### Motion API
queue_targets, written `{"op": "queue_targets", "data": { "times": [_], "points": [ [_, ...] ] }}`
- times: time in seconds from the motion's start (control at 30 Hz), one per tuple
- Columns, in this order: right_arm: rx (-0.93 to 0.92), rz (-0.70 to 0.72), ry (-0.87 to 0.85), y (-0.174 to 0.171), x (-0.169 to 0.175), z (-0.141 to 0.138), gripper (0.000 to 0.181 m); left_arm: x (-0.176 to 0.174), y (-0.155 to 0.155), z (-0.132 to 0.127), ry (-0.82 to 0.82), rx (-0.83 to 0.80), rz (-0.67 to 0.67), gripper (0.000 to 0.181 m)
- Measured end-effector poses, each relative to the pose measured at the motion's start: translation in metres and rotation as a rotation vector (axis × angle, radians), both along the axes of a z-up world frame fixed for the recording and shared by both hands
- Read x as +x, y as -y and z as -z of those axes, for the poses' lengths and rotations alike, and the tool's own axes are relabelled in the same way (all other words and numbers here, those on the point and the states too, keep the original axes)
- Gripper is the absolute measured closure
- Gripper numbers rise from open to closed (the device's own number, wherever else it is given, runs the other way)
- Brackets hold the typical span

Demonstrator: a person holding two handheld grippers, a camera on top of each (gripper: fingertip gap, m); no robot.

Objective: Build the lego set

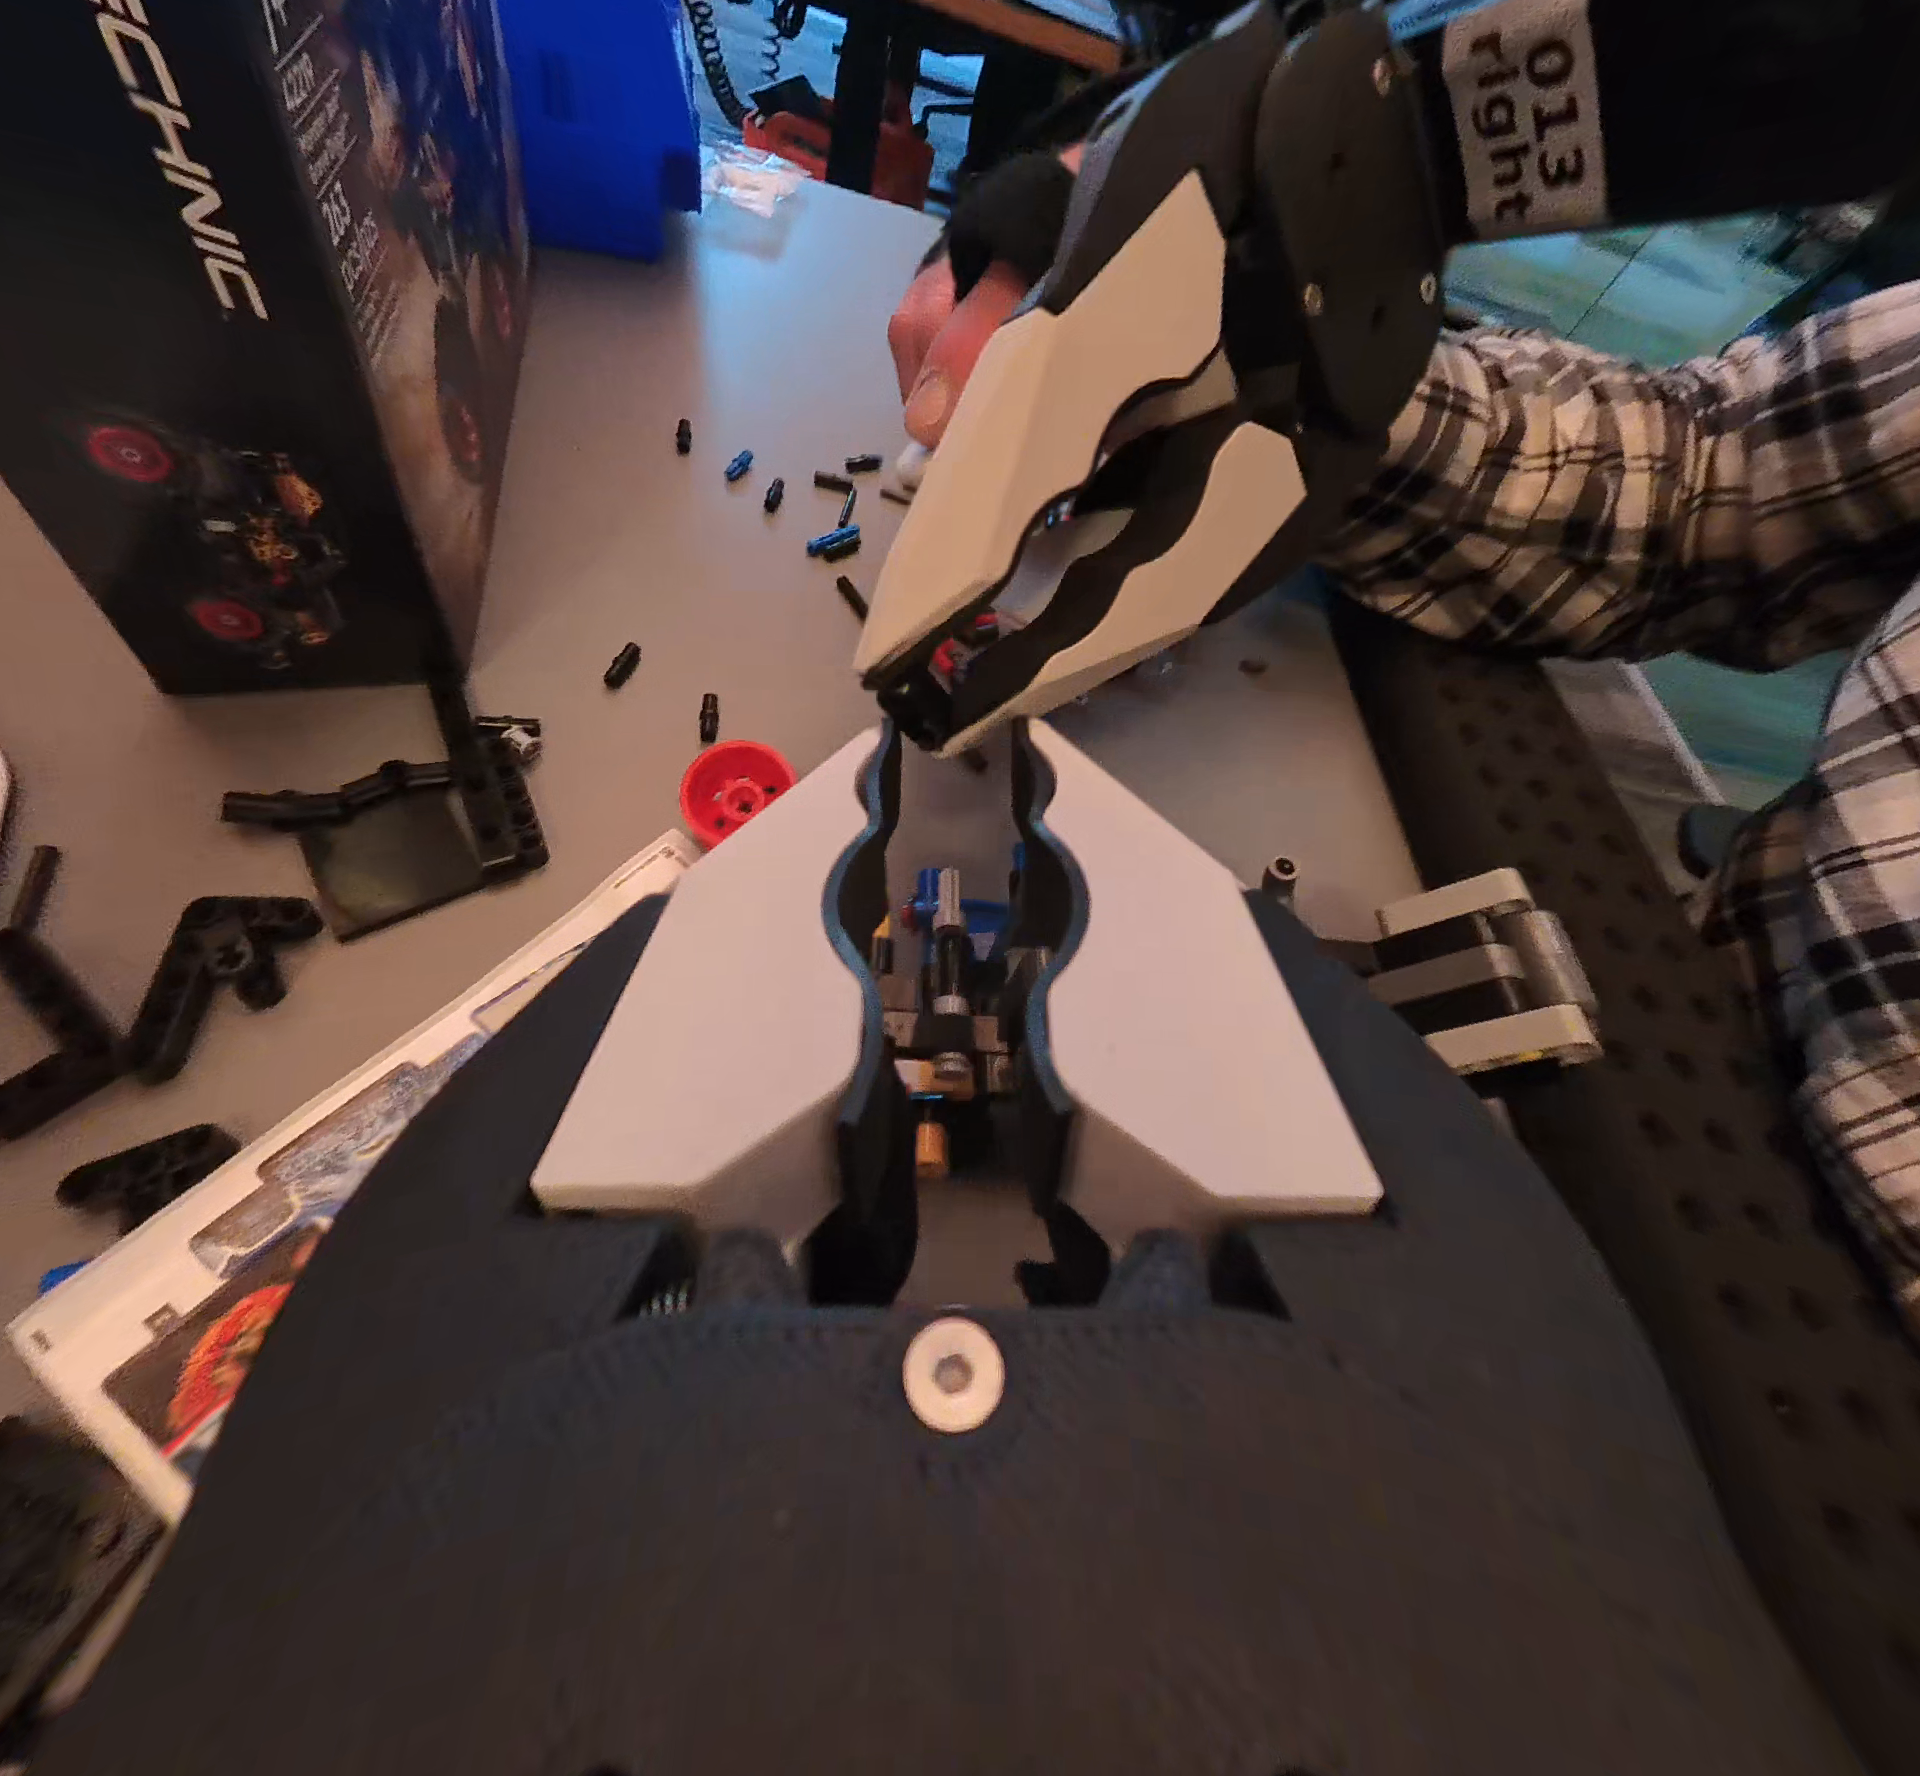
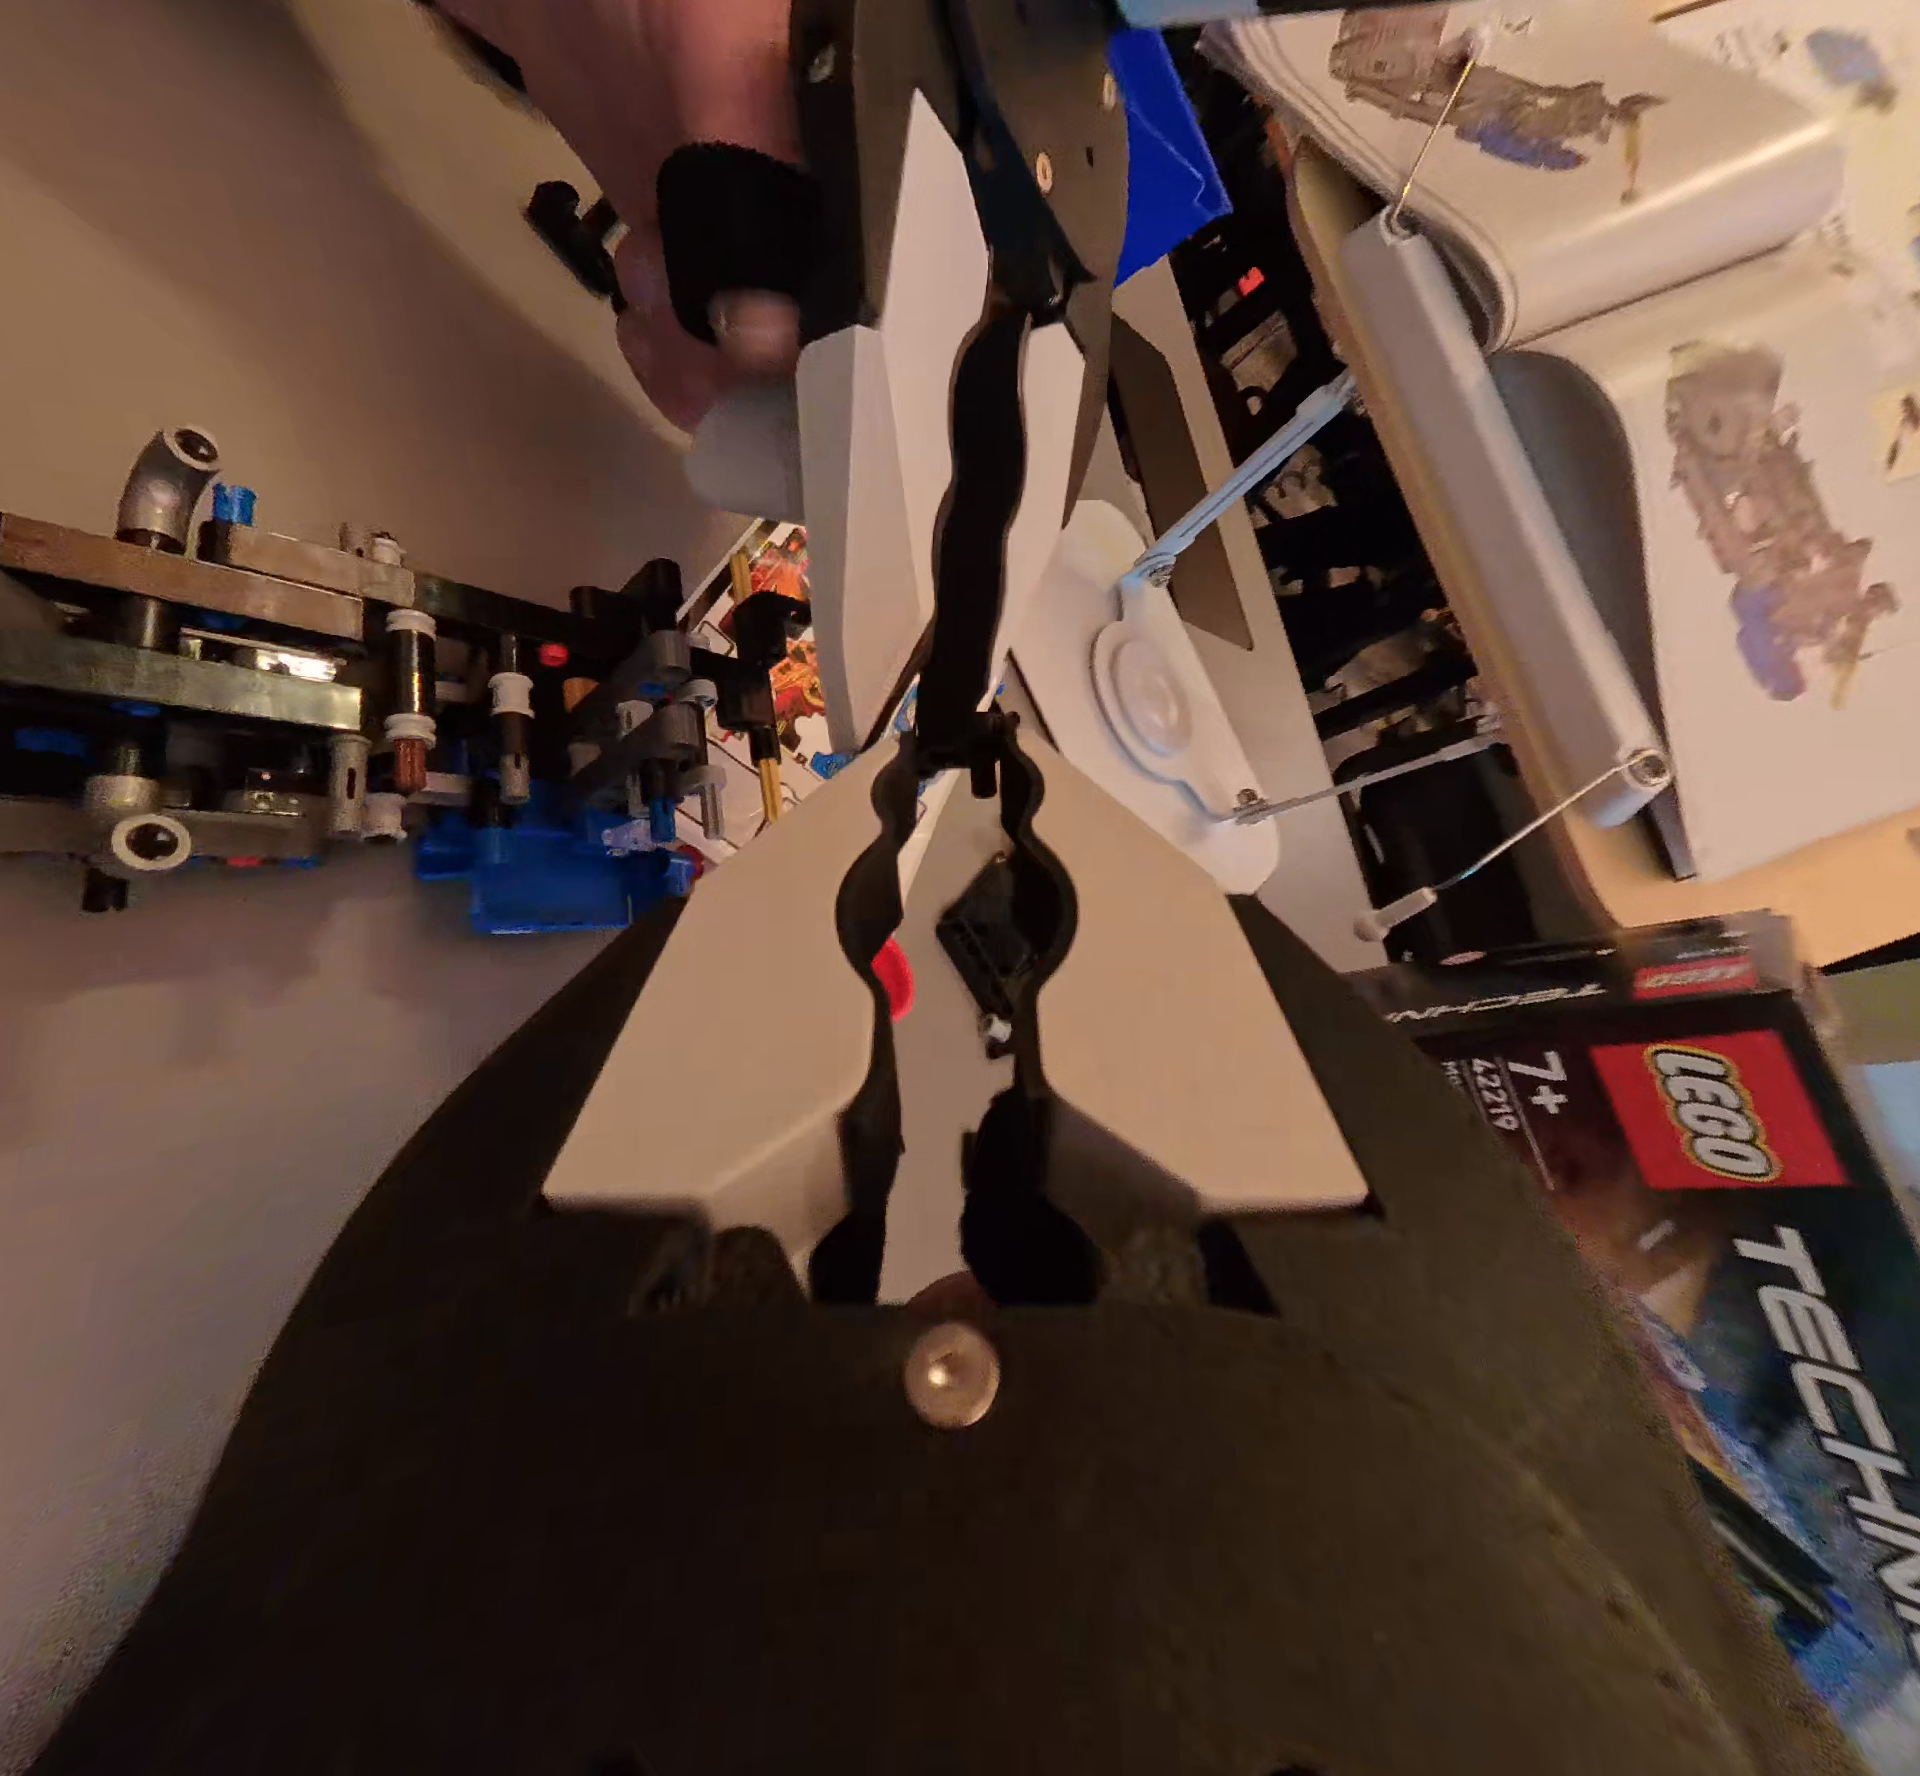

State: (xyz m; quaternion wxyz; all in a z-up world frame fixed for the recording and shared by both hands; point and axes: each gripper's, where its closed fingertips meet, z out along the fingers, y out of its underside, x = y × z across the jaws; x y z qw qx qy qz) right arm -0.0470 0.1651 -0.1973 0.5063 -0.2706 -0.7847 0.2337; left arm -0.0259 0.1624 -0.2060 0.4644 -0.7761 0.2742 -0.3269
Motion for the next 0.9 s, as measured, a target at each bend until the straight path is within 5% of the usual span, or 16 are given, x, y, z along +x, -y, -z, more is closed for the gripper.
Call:
{"op": "queue_targets", "data": {
  "times": [0.57, 0.9],
  "points": [
    [0.063, -0.059, -0.103, 0.014, 0.011, -0.029, 0.168, 0.005, 0.009, -0.038, 0.317, 0.018, 0.057, 0.17],
    [-0.096, -0.081, -0.103, 0.018, 0.011, -0.033, 0.161, 0.003, 0.005, -0.038, 0.135, 0.146, -0.006, 0.176]
  ]
}}
